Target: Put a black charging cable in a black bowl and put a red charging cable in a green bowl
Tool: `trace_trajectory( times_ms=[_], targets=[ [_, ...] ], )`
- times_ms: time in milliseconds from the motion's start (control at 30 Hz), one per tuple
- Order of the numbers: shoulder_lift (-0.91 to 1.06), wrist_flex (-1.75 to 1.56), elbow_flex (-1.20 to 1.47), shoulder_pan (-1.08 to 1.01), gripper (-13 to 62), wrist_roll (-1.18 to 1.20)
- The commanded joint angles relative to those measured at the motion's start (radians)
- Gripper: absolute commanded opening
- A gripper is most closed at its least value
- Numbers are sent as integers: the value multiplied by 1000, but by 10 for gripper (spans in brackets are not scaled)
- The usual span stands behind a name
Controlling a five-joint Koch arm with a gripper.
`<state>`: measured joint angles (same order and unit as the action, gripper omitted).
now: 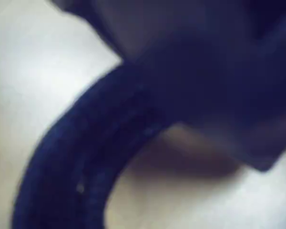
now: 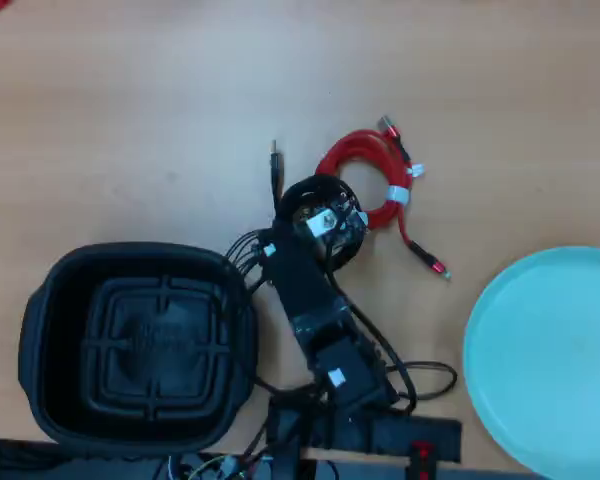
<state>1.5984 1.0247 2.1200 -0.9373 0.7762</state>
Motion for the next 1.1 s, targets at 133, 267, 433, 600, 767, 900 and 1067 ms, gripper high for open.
trace_trajectory(
  times_ms=[133,267,433,600,767,900,1067],
  targets=[
    [-14,-5,-32,-20,232,-14],
    [-14,-9,-35,-25,-34,-15],
    [-9,-9,-49,-26,-55,-17],
    [3,6,-66,-37,-68,-3],
    [146,0,-152,-77,-68,-21],
    [325,-2,-213,-109,-68,-25],
    [520,-21,-219,-160,-67,-77]
  ],
)
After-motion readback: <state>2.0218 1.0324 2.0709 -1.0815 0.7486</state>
